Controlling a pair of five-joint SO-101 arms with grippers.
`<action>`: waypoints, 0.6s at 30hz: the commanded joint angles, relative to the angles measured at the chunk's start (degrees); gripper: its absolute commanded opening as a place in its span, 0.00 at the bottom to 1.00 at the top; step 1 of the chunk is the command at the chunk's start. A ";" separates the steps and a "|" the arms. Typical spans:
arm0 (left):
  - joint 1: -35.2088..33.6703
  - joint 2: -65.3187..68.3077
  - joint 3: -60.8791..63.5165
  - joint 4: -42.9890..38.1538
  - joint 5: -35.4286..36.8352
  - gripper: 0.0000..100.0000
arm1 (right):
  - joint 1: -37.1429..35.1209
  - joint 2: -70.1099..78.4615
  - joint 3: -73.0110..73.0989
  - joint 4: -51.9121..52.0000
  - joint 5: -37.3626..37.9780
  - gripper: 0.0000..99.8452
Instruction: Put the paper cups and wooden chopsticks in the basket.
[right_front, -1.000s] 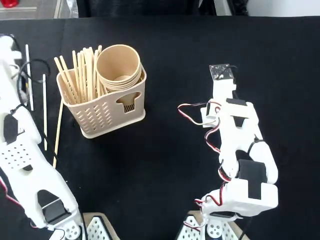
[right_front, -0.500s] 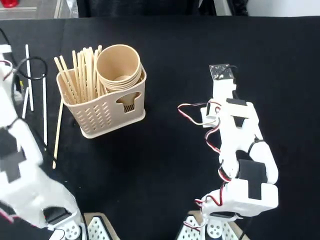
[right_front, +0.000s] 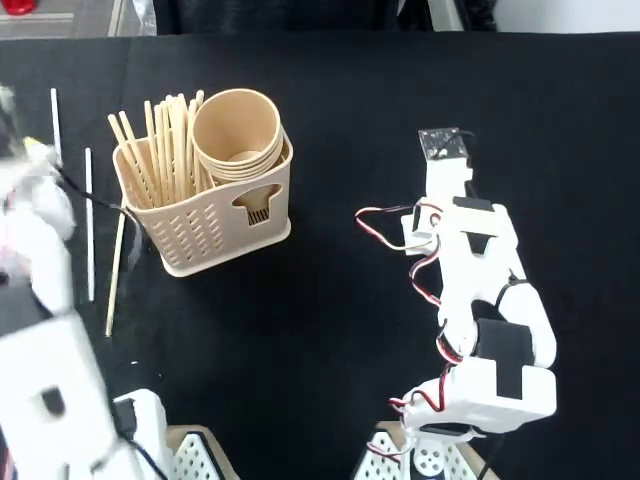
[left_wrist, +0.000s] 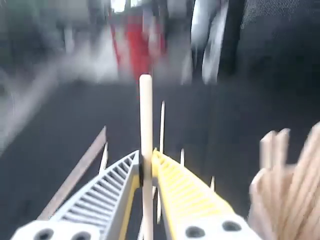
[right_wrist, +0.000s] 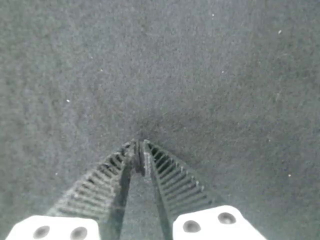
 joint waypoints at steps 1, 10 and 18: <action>4.88 -16.88 15.60 -26.73 0.53 0.03 | 0.44 -0.57 -0.31 -0.53 0.53 0.01; 21.85 -24.35 11.91 -37.01 3.52 0.03 | 0.44 -0.48 -0.31 -0.62 0.53 0.01; 22.81 -24.26 11.74 -36.75 15.47 0.03 | 0.44 -0.48 -0.31 -0.70 0.53 0.01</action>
